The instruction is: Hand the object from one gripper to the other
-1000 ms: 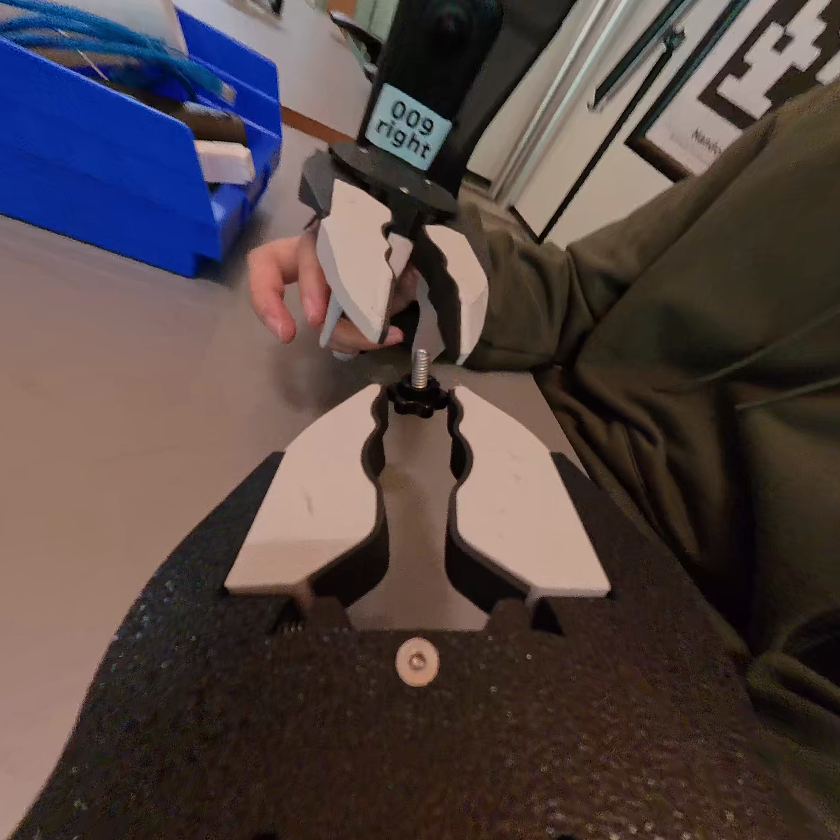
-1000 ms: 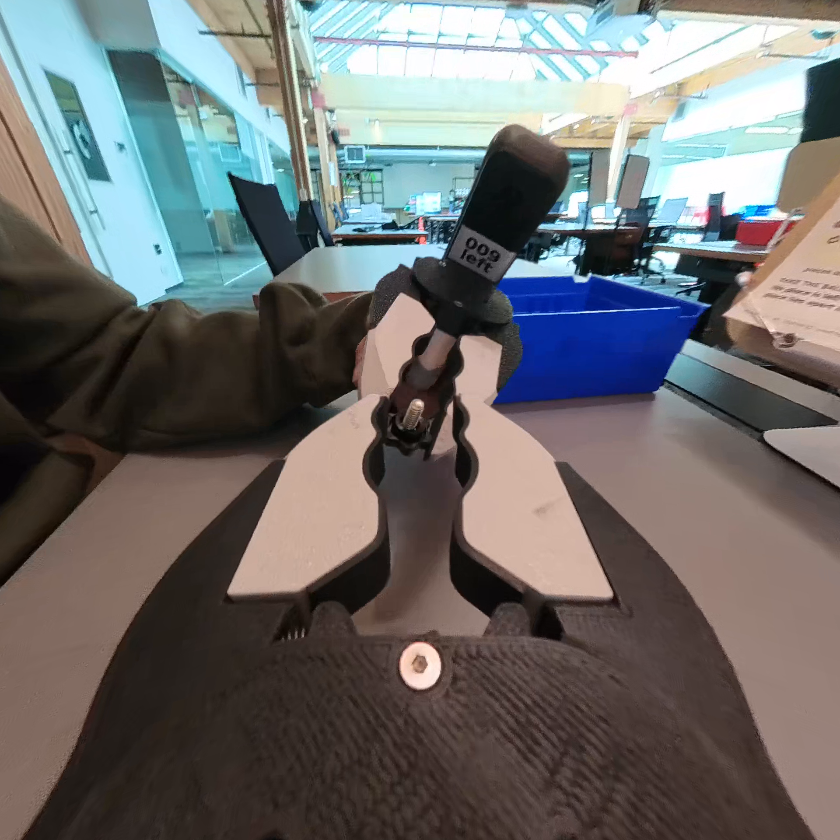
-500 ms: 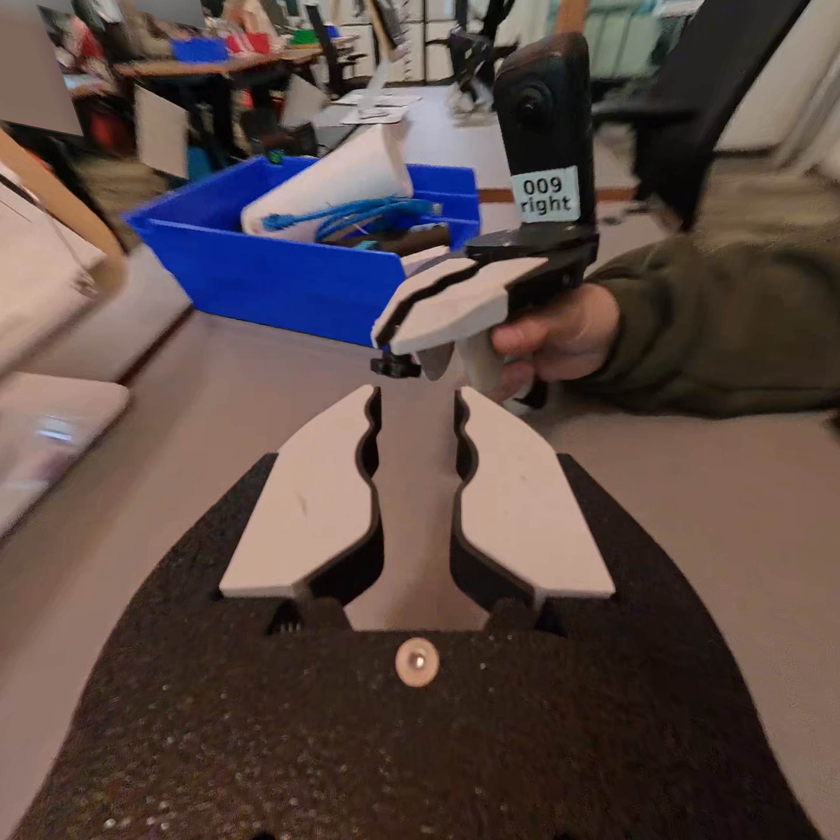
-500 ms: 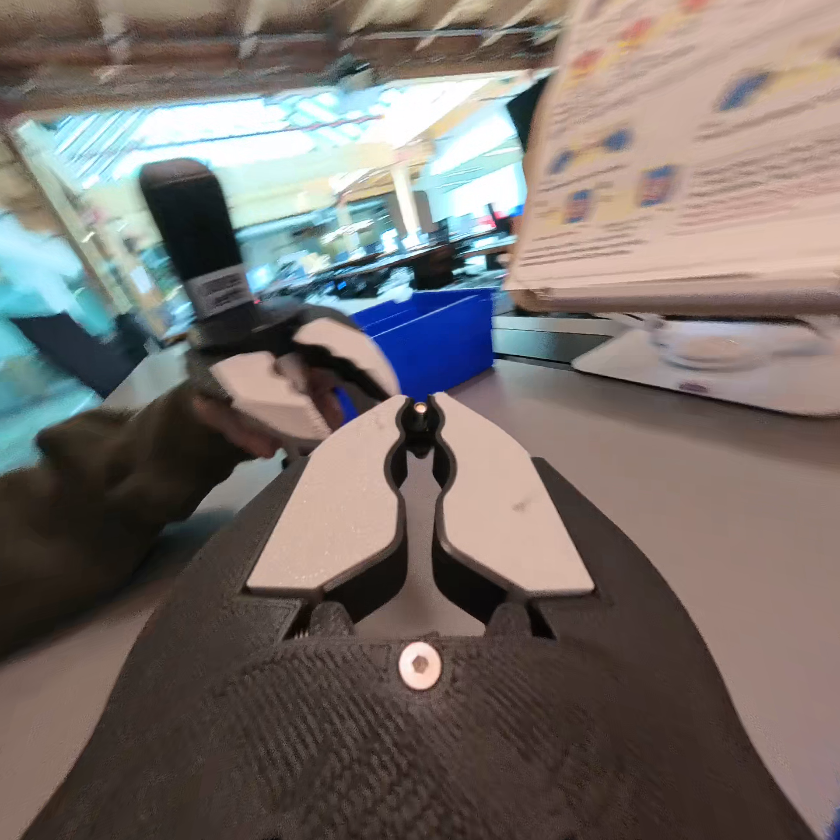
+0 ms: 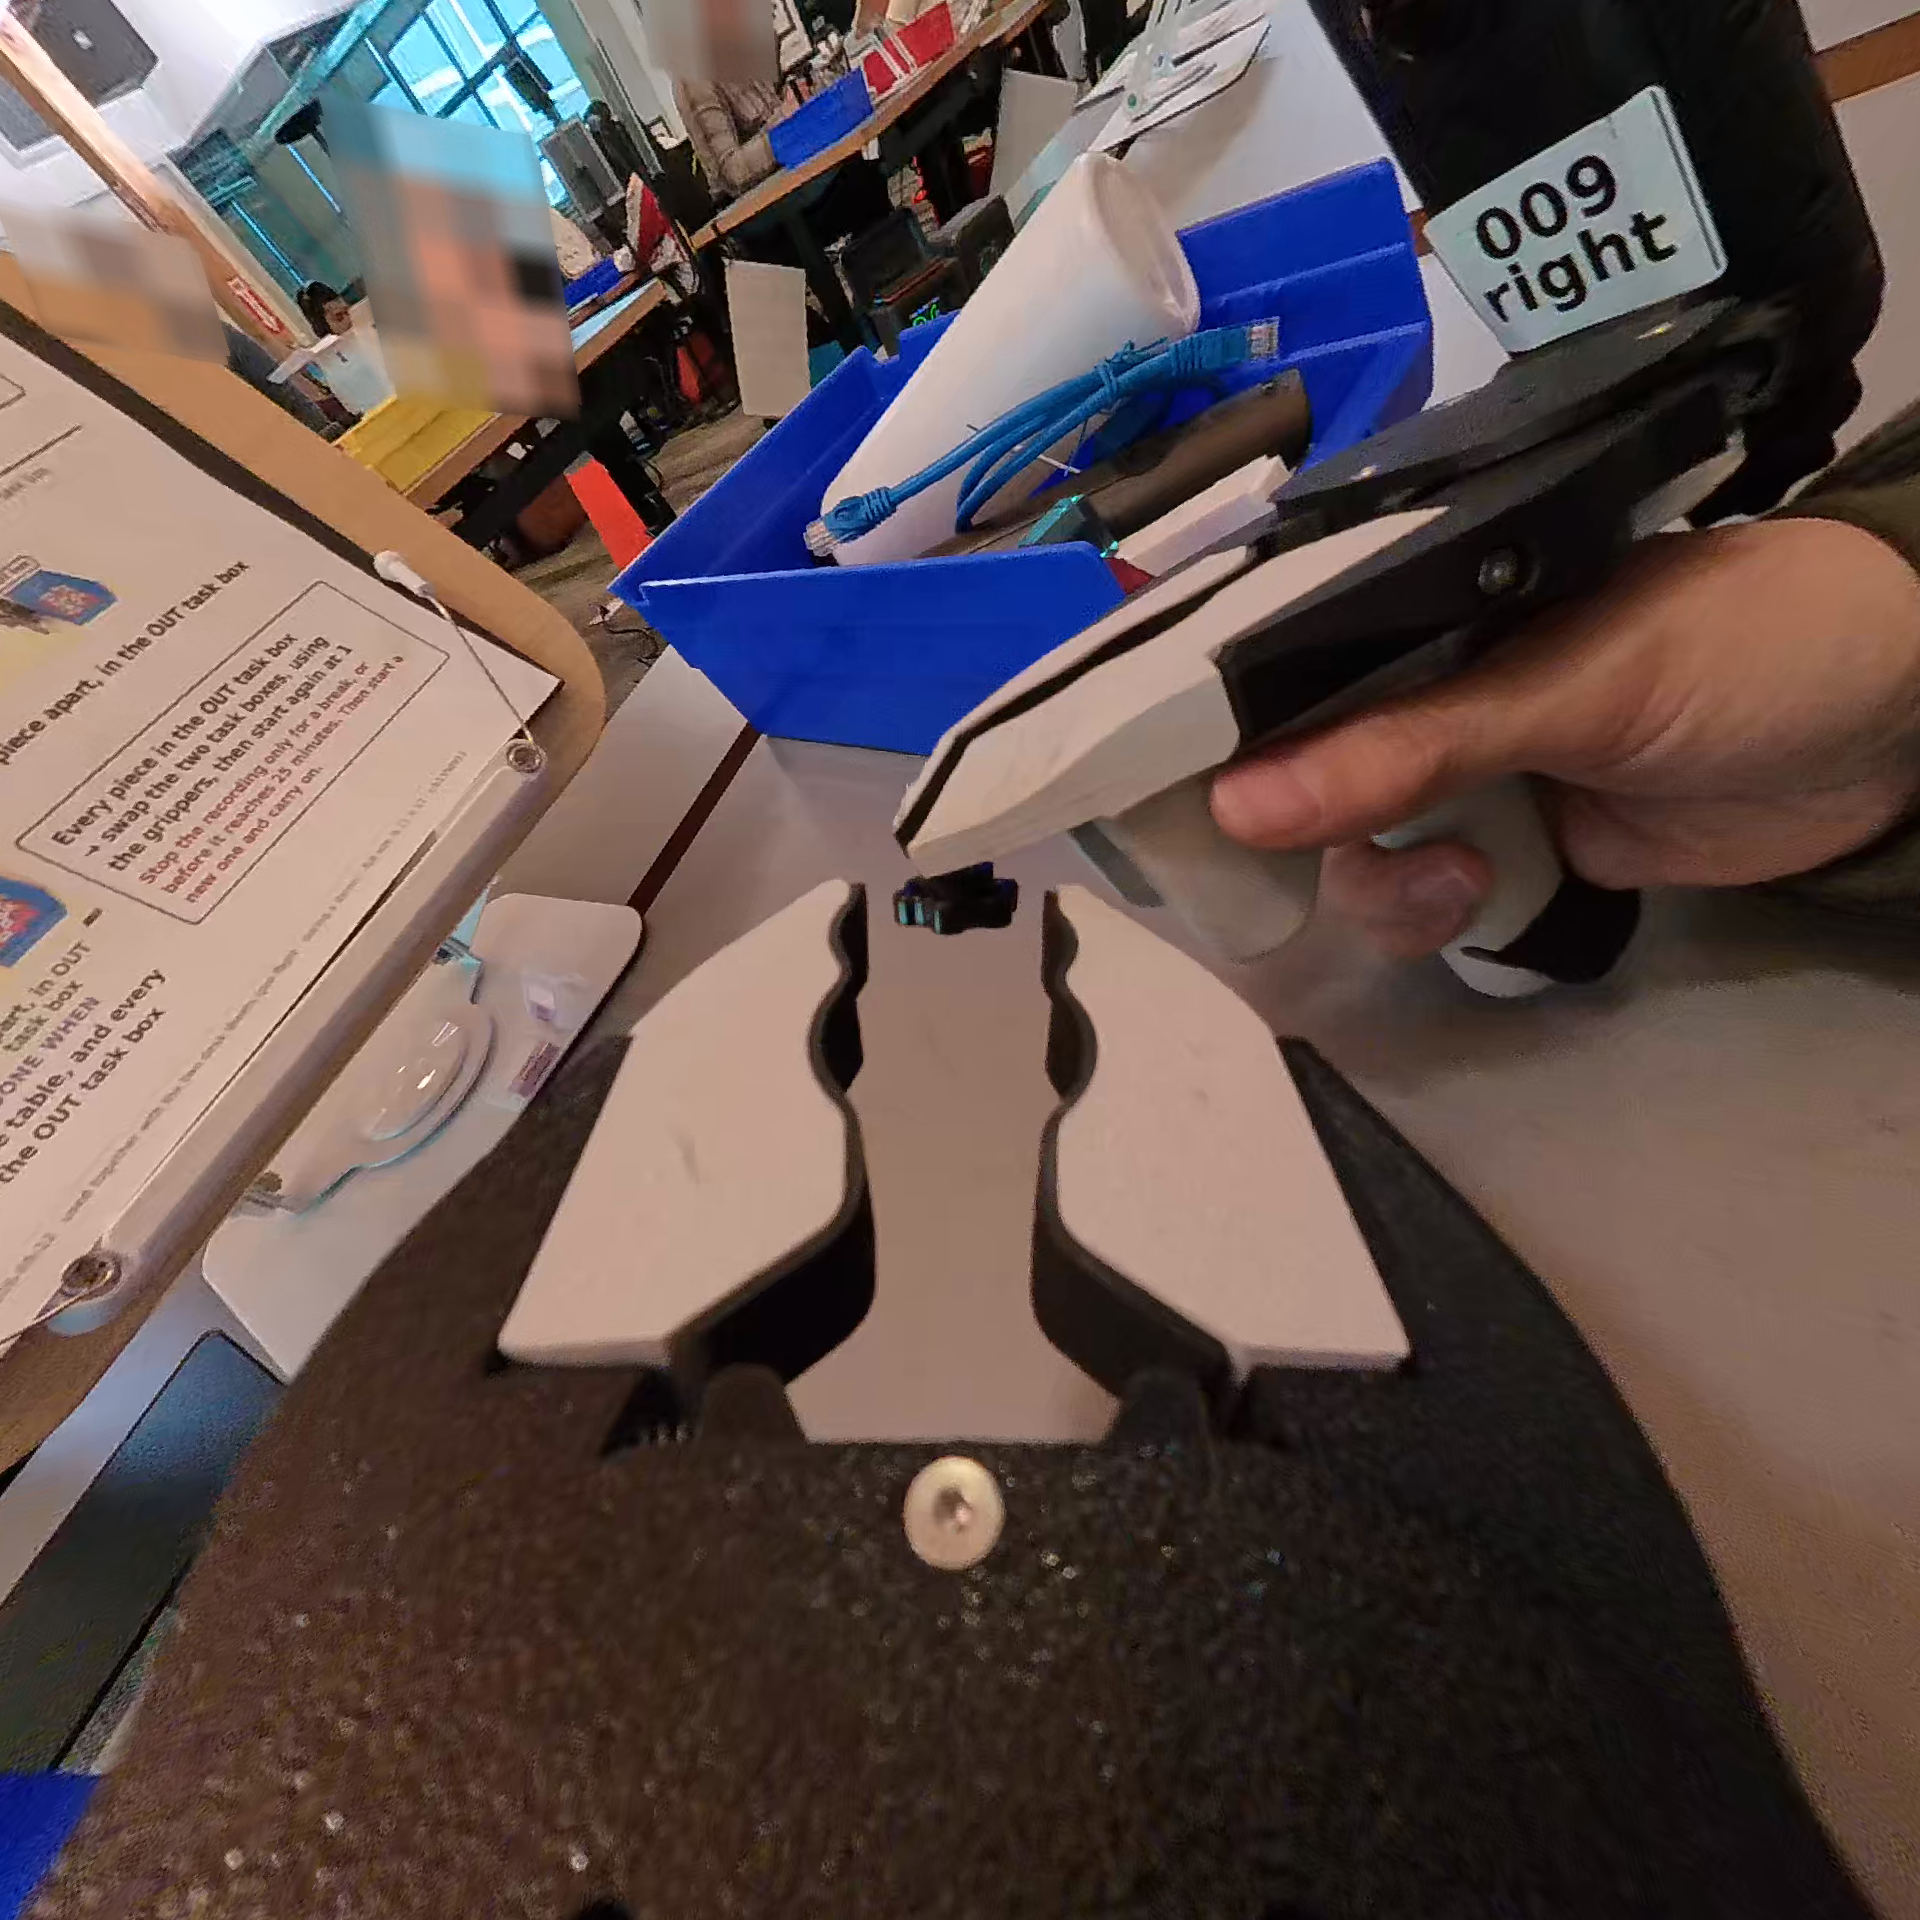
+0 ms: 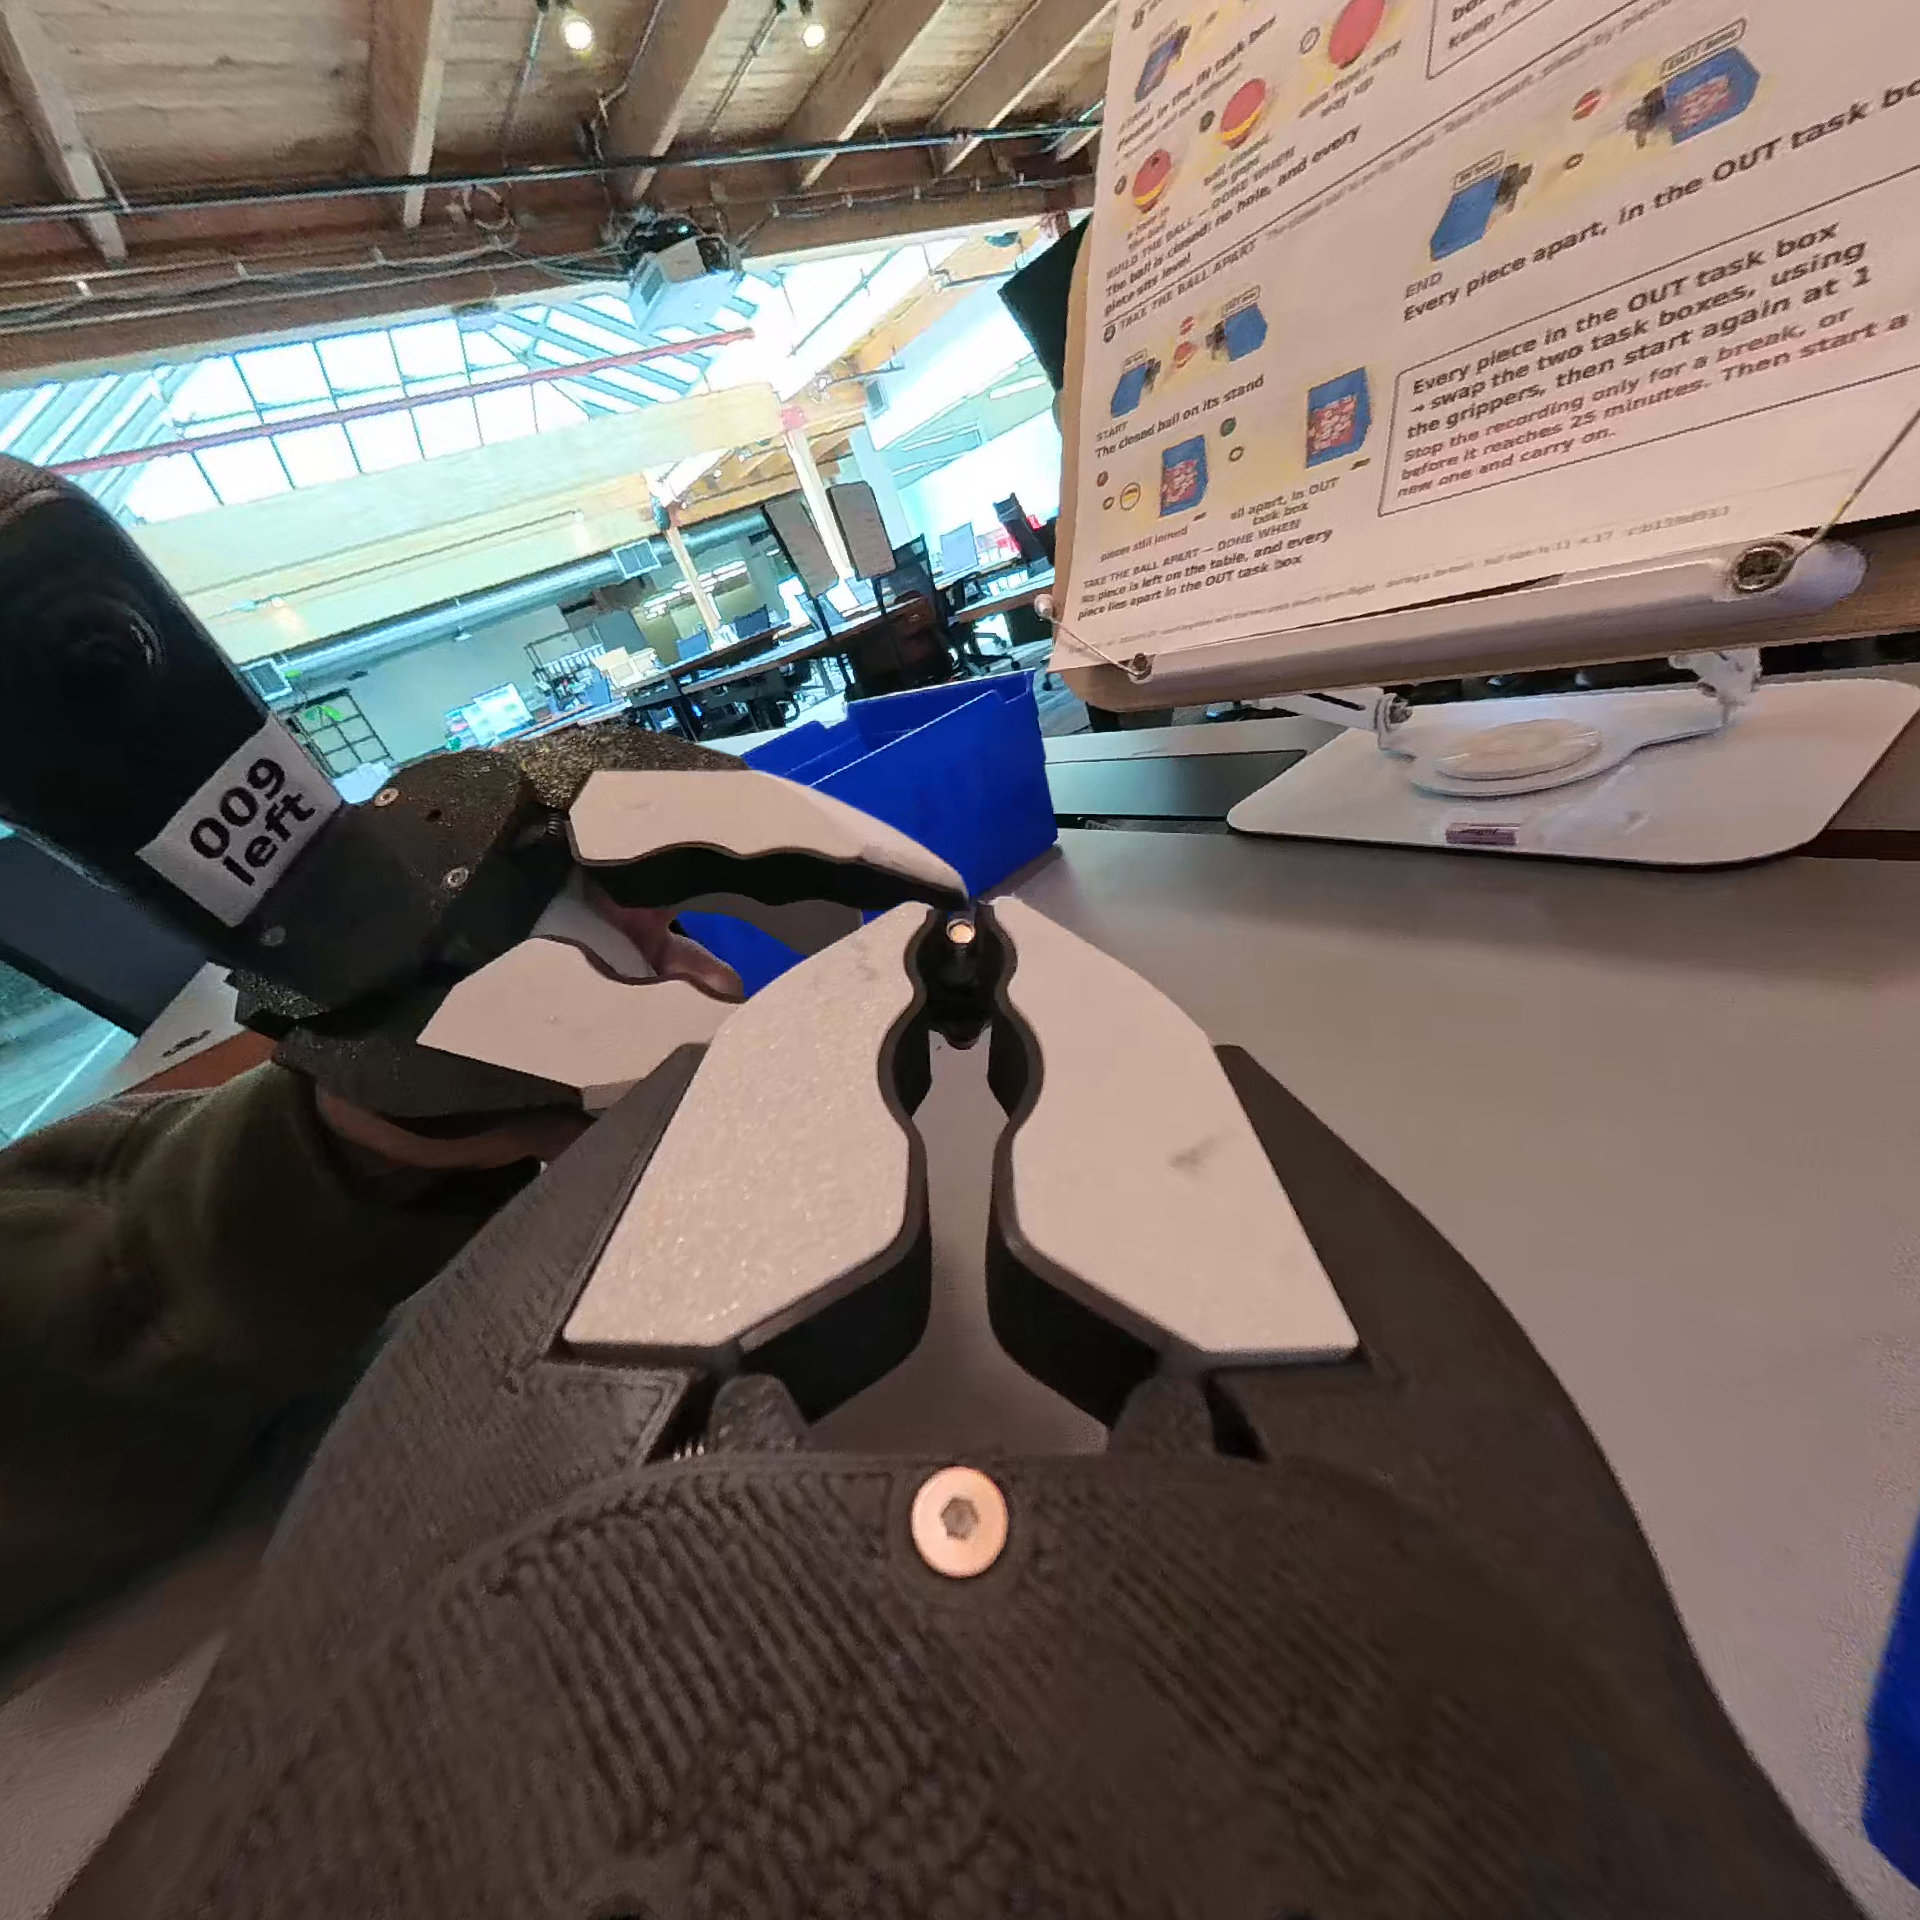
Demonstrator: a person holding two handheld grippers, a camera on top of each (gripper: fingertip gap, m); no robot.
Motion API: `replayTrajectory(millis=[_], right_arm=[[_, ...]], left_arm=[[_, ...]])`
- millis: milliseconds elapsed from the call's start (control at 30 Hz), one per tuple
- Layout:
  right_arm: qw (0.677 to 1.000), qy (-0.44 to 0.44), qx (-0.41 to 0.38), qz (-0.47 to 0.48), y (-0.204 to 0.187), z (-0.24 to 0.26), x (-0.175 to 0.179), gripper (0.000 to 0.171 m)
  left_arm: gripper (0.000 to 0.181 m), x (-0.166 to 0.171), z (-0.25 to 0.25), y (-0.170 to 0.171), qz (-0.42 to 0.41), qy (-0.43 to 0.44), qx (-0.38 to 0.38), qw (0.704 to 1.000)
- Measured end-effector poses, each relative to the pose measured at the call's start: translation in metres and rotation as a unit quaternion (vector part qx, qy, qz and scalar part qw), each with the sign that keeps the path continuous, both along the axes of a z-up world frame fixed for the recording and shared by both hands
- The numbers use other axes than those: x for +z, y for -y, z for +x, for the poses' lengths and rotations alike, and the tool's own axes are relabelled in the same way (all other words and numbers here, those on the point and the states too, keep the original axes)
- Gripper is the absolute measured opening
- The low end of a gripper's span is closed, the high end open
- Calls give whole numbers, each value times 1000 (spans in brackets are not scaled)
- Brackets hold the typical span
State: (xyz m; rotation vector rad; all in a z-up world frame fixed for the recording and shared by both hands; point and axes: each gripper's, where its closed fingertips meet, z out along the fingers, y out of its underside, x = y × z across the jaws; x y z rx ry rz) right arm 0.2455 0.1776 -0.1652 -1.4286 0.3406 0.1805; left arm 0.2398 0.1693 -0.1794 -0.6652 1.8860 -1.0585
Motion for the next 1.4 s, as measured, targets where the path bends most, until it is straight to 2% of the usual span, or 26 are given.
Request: replayTrajectory(millis=[67, 200, 300, 400, 500, 633, 767, 867, 1067, 1400], right_arm=[[1000, 2, 10, 0, -1, -4, 1, 5], [1000, 12, 22, -5, -2, -6, -1, 5], [998, 32, 61, -2, -2, -15, 1, 7], [990, 77, 116, 1, 2, -25, 4, 32], [977, 127, 170, 16, 11, -40, 8, 38], [958, 154, 236, 53, 18, -66, 16, 37], [938, 201, 277, 55, 18, -90, 10, 29], [926, 208, 308, 66, 21, -104, 11, 26], [906, 216, 361, 50, 26, -120, 2, 7], [904, 225, 360, 51, 25, -123, 1, 7]], left_arm=[[22, -3, 0, 0, 5, -5, 0, 1000], [22, -4, -2, -2, -7, -20, -13, 1000], [22, -2, -9, -2, -46, -50, -45, 997], [22, -1, -23, -4, -103, -107, -98, 984], [21, 5, -47, -4, -185, -167, -180, 951], [21, 14, -75, -3, -273, -226, -278, 893], [22, 13, -100, 6, -315, -290, -360, 829], [22, 3, -113, 12, -307, -329, -391, 803], [22, -2, -121, 19, -298, -351, -411, 787], [22, -1, -122, 19, -298, -351, -412, 786]])
